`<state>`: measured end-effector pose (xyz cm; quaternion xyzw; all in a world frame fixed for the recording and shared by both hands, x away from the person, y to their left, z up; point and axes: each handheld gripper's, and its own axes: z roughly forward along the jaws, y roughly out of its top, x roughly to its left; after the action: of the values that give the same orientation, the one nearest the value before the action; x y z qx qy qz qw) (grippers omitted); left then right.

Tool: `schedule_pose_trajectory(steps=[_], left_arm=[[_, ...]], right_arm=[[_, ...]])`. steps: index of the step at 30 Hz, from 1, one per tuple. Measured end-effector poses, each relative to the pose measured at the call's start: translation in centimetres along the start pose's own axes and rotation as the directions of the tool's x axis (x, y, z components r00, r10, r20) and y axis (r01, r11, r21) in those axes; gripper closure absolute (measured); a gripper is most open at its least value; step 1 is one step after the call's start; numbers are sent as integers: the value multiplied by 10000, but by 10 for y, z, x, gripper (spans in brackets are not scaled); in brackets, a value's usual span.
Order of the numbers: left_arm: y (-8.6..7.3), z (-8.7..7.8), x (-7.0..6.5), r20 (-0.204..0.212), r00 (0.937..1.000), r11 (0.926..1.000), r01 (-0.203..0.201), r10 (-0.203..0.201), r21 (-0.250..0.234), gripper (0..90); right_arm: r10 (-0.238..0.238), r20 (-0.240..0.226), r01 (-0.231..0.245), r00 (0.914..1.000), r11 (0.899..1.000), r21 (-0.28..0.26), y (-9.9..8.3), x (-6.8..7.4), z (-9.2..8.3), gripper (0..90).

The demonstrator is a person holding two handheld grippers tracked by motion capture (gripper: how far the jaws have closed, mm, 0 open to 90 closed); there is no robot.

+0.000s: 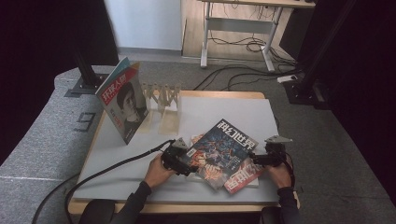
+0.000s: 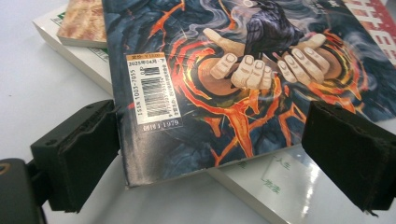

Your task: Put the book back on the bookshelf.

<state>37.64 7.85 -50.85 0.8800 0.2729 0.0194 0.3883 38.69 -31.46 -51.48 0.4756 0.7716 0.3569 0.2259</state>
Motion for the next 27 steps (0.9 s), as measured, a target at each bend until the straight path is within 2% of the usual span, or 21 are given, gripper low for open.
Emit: schedule_pose_trajectory(steps=[13, 22, 27], left_arm=[[-6, 0, -13, 456, 9990, 9998, 17, -9, -184, 67], [-5, -2, -10, 266, 9995, 9996, -175, 180, -208, 142], [-5, -8, -11, -215, 9983, 9985, -539, 540, 58, 116]], right_arm=[[155, 405, -155, 9991, 9999, -7, 10, -9, 10, 50], [235, 297, -234, 9993, 9997, -32, 11, -12, 12, 46], [237, 192, -234, 9995, 9996, -142, 11, -9, 6, 46]])
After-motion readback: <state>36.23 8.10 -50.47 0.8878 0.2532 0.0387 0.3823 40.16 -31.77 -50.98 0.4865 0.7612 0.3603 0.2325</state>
